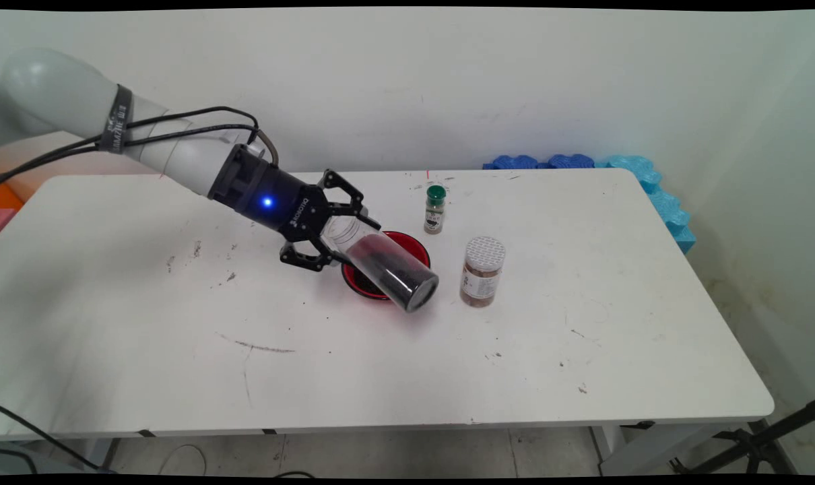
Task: Pour the black seasoning powder in the red bowl
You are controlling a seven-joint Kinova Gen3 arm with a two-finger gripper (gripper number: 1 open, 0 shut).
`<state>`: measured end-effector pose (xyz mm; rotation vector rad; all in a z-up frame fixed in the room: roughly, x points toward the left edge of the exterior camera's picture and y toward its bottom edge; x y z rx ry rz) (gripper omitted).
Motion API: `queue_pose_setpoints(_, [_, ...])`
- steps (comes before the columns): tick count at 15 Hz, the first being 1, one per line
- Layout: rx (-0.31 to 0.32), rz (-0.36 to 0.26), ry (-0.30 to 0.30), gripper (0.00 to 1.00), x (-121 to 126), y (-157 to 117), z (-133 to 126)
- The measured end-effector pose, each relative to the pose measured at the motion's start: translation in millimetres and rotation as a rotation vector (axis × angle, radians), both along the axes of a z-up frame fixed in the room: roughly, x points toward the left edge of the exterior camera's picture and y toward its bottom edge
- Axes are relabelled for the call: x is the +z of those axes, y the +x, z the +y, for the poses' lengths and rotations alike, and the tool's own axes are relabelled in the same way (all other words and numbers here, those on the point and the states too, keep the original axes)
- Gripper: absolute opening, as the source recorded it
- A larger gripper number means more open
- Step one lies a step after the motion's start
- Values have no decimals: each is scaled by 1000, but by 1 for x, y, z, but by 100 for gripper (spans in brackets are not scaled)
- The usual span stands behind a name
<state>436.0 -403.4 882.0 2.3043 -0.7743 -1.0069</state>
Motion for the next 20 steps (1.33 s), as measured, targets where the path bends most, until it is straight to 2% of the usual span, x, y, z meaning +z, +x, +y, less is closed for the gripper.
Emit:
queue_pose_setpoints(8, [94,64,80,0,-5,-2,-2])
queue_pose_setpoints(20, [196,154,164,0,-12,-14,-1])
